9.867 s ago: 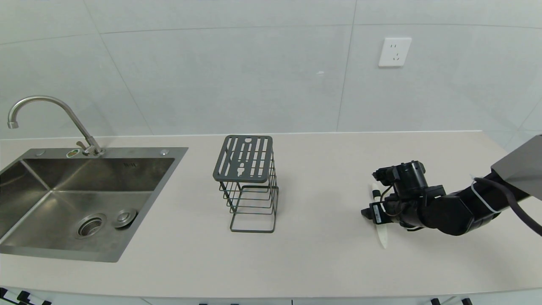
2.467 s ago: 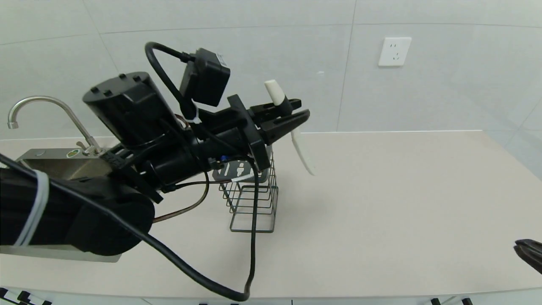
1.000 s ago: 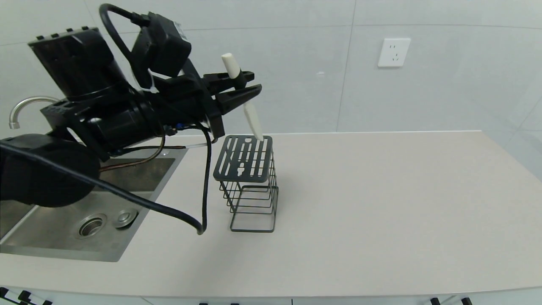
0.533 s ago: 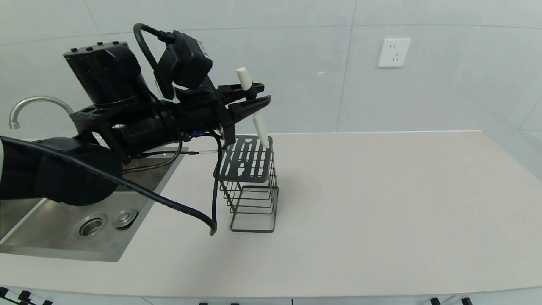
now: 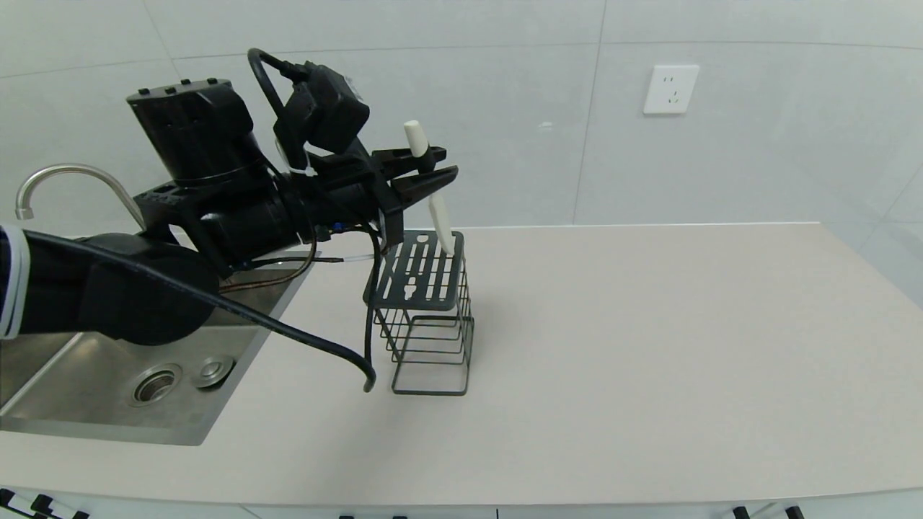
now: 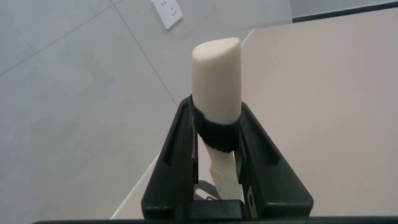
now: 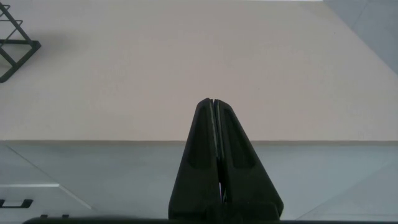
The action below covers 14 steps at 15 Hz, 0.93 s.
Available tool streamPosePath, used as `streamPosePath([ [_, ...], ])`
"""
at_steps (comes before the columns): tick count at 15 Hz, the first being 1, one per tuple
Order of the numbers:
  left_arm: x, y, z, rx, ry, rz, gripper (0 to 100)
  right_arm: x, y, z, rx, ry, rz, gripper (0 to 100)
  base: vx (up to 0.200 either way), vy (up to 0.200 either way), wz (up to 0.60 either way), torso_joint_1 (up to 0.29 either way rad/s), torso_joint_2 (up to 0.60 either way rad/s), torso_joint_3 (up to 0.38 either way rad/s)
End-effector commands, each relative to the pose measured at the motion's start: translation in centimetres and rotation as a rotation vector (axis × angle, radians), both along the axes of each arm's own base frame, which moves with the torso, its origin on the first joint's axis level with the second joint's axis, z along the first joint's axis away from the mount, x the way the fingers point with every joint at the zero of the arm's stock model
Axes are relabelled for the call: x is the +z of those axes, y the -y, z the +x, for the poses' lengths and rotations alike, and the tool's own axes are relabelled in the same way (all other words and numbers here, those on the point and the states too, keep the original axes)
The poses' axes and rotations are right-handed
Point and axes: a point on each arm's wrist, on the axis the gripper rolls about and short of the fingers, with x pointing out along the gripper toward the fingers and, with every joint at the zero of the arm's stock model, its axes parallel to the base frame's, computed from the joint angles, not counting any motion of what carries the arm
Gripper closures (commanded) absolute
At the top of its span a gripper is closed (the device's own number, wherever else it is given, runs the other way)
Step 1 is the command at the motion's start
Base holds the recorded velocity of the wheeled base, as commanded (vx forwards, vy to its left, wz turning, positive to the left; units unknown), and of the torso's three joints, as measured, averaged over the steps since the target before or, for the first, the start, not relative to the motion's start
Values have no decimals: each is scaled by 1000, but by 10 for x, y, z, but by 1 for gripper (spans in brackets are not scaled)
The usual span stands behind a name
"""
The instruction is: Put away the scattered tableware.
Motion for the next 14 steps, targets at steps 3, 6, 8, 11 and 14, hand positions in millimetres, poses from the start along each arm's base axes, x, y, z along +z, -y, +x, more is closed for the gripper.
streamPosePath([
  [3,3,0,1,1,10,-4,100,0,0,0,0,-2,-1,100,0,0,0,0,0,0],
  [6,-4,1,5,1,-9,4,100,0,0,0,0,-2,-1,100,0,0,0,0,0,0],
  [8,-5,2,5,1,-10,4,100,0,0,0,0,-2,-1,100,0,0,0,0,0,0],
  [11,-5,1,7,6,-12,5,100,0,0,0,0,-2,-1,100,0,0,0,0,0,0],
  [14,-4,-1,7,14,-5,2,100,0,0,0,0,-2,-1,100,0,0,0,0,0,0],
])
